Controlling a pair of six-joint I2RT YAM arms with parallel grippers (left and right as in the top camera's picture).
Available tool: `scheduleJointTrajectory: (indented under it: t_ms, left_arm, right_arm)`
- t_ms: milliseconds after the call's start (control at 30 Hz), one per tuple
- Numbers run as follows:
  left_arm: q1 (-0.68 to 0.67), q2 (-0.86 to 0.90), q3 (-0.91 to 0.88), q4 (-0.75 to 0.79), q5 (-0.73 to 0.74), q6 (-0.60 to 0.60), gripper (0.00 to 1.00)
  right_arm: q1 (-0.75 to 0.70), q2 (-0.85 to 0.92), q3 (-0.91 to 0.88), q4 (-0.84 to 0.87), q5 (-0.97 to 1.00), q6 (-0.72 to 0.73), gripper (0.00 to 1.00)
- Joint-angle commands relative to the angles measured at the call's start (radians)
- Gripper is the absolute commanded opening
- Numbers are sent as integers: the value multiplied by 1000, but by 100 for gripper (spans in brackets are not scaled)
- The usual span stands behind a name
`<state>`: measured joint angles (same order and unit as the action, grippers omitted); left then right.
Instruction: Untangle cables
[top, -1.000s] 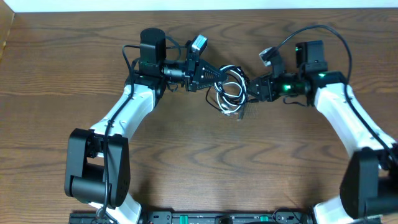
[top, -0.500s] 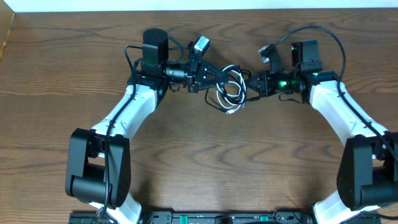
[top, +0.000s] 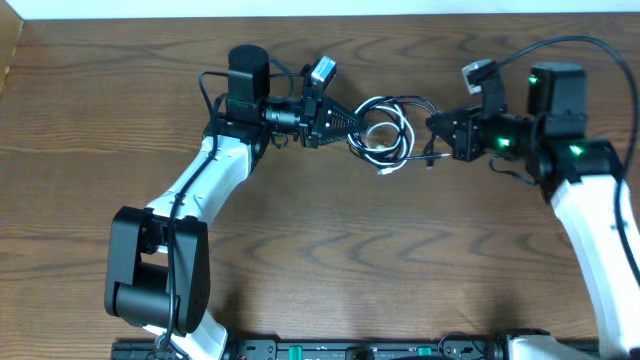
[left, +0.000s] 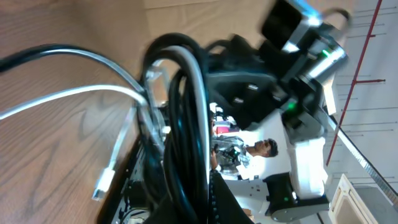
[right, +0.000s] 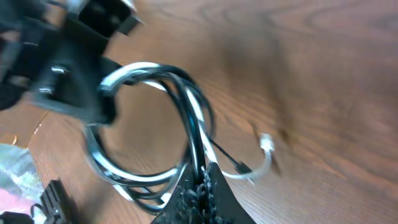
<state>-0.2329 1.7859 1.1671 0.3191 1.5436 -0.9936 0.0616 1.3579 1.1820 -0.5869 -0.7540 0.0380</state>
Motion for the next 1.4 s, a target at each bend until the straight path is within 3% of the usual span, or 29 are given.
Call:
scheduleJointTrajectory:
  t_ms: [0, 233, 633, 1100, 1367]
  left_arm:
    - [-2, -15, 22, 5, 27, 16, 7]
    - [-16, -15, 22, 5, 27, 16, 8]
    - [-68, -15, 22, 5, 27, -9, 7]
    - [-68, -15, 22, 20, 11, -299, 8]
    - [-65, -15, 22, 336, 5, -524, 7]
  right_arm:
    - [14, -46, -2, -2, -61, 29, 1]
    - [90, -38, -2, 84, -55, 126, 1]
    - [155, 6, -2, 328, 213, 396, 1]
    - [200, 96, -2, 441, 336, 664, 1]
    - [265, 169, -2, 434, 386, 842, 1]
